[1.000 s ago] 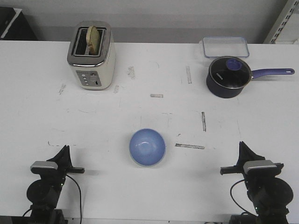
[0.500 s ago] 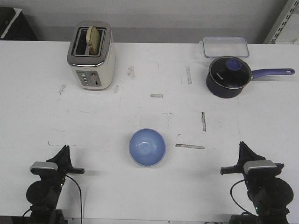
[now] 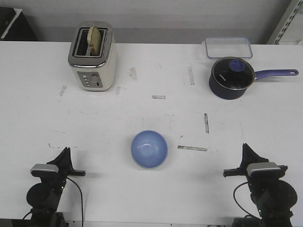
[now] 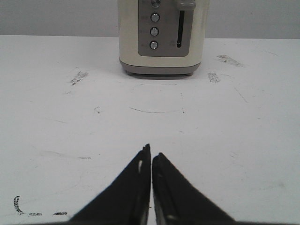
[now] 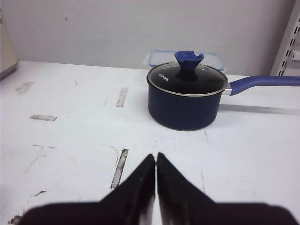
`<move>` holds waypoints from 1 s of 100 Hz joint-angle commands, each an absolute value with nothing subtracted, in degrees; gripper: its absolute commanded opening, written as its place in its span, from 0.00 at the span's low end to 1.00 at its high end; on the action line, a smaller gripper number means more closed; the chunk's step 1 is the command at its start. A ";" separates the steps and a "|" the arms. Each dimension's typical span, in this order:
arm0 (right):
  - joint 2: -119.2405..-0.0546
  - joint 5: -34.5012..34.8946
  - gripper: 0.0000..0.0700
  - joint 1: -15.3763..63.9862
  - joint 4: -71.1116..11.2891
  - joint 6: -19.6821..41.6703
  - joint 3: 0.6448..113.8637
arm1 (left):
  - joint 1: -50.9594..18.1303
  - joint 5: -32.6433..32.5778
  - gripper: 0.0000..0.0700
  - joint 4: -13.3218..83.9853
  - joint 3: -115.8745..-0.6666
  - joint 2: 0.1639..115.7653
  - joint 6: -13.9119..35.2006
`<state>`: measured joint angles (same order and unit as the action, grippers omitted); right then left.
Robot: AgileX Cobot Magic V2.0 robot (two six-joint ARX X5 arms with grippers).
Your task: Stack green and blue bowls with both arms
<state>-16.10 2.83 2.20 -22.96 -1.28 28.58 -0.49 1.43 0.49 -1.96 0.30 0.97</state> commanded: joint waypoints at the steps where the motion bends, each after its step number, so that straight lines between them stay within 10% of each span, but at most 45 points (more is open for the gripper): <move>1: -15.97 2.57 0.00 2.22 -22.30 -2.11 28.91 | -0.43 1.30 0.00 -0.10 -0.73 0.19 0.67; 100: -0.05 -1.37 0.00 -3.77 -4.54 0.16 0.73 | -0.43 1.30 0.00 -0.05 -0.78 0.23 0.67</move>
<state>-0.12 -1.32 -3.79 -5.34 -0.86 0.84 -0.49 1.43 0.51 -1.96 0.30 0.97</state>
